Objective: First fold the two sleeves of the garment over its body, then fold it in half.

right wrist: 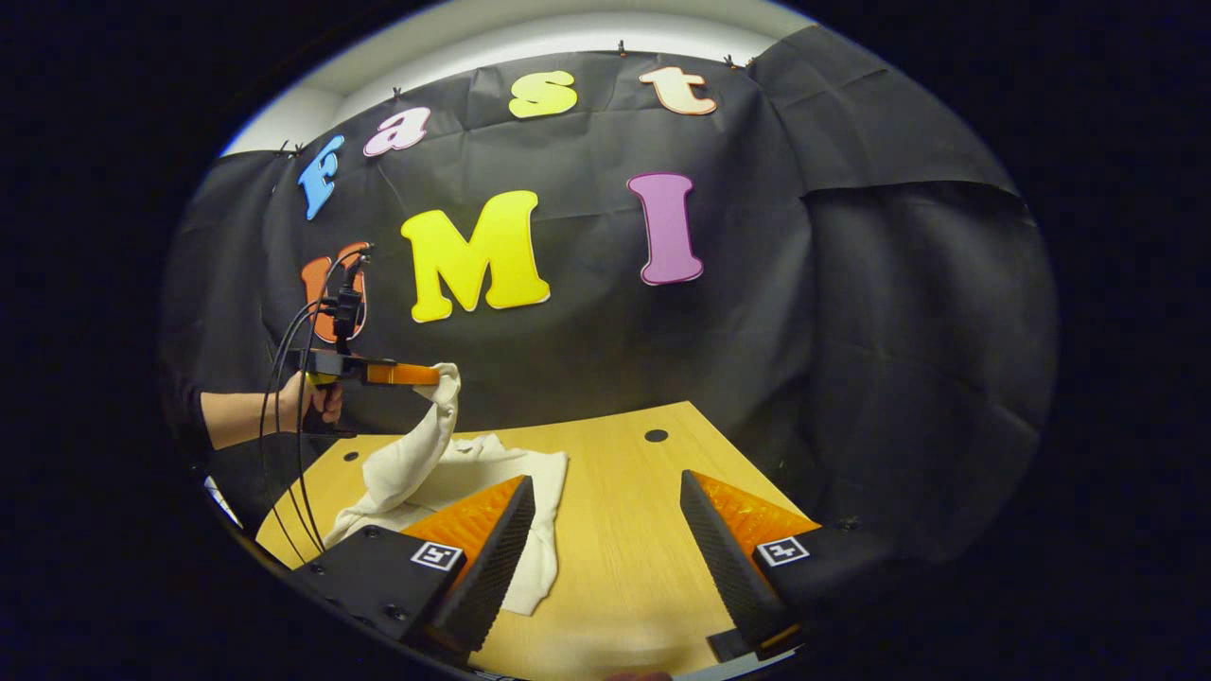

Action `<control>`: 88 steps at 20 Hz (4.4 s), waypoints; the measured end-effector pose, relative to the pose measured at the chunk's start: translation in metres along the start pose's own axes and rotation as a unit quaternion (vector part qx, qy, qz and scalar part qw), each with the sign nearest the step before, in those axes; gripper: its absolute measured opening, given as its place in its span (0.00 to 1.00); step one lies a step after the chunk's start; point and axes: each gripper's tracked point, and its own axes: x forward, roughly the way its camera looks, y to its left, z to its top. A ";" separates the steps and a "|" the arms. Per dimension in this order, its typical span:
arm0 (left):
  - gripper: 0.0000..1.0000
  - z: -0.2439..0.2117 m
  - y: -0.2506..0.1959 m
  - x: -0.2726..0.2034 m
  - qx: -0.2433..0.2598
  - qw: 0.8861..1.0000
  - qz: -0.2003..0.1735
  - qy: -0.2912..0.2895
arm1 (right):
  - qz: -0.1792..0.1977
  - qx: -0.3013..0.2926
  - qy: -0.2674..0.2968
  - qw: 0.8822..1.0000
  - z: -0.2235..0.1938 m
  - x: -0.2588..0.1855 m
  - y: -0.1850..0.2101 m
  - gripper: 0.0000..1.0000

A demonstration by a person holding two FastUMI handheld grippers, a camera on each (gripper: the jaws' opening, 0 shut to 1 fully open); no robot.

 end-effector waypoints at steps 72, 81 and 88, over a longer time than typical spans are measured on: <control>0.98 -0.374 -0.001 -0.289 -0.401 0.854 0.221 0.246 | 0.018 -0.004 0.457 0.889 -0.280 0.082 0.103 0.97; 0.72 -0.378 -0.011 -0.287 -0.425 0.831 0.223 0.280 | 0.010 -0.018 0.471 0.882 -0.293 0.092 0.121 0.59; 0.45 -0.380 -0.012 -0.280 -0.436 0.830 0.212 0.278 | -0.005 0.017 0.463 0.886 -0.294 0.101 0.107 0.46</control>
